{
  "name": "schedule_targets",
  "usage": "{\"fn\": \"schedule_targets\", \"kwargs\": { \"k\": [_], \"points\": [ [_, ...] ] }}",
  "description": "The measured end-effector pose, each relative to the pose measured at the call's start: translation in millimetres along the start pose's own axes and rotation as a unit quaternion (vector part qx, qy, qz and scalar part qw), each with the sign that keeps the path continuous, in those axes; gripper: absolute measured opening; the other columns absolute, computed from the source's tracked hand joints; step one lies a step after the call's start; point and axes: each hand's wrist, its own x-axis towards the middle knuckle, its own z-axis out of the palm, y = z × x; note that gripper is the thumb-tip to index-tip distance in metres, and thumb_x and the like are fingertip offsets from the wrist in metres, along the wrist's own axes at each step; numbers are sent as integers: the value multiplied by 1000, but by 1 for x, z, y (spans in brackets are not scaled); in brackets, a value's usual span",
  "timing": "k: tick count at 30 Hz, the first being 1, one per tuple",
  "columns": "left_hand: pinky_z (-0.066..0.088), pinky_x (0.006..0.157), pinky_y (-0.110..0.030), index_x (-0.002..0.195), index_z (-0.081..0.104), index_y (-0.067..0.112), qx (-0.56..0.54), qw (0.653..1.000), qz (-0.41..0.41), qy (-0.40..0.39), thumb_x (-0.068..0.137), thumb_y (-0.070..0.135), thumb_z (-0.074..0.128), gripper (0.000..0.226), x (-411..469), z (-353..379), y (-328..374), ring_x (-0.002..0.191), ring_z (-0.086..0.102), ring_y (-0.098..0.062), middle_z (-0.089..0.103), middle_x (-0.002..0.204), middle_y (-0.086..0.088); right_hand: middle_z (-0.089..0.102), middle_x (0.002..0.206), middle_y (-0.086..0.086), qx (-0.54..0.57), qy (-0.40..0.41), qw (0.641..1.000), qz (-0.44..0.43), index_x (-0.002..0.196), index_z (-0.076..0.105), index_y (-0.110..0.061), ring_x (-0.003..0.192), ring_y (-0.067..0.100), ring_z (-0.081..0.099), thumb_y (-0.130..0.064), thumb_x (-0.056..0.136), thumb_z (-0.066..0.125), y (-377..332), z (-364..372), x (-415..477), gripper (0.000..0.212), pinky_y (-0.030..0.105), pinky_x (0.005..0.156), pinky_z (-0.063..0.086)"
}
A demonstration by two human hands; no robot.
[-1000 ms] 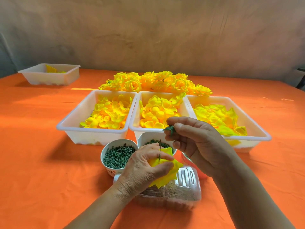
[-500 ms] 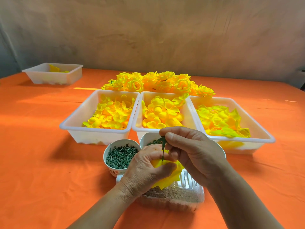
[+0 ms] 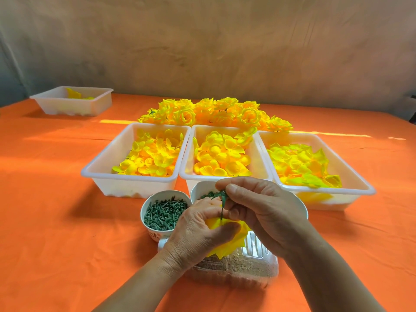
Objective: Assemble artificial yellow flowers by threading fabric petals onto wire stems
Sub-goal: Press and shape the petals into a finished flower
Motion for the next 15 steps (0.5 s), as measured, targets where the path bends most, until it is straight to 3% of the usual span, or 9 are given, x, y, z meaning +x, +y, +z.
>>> {"fn": "schedule_targets", "kwargs": {
  "k": [4,8,13,15],
  "points": [
    [47,85,-33,87,77,37,-2,1000,5,-1,72,57,67,26,0,0,0,95,59,-12,66,91,11,60,68,8,-27,-12,1000,1,92,78,-11,60,11,53,-15,81,71,-2,-1,-1,14,18,59,48],
    [49,87,-48,92,77,36,9,1000,0,-10,73,58,65,30,-1,0,0,97,60,-19,67,94,-1,58,68,7,-57,-8,998,3,91,79,-16,60,11,52,-12,73,64,-3,-2,-2,23,19,62,49],
    [51,84,-45,82,75,31,11,1000,-1,-2,72,50,65,23,0,1,1,94,60,-17,65,90,1,66,68,0,-86,-2,996,10,88,79,-23,60,8,52,-2,87,63,1,-2,-4,27,17,61,48],
    [52,84,-40,81,75,33,13,1000,3,1,72,47,66,18,-1,2,1,96,60,-14,65,91,4,68,70,-3,-104,2,994,15,89,79,-25,61,7,52,-7,86,65,1,-2,-4,23,17,61,47]
  ]
}}
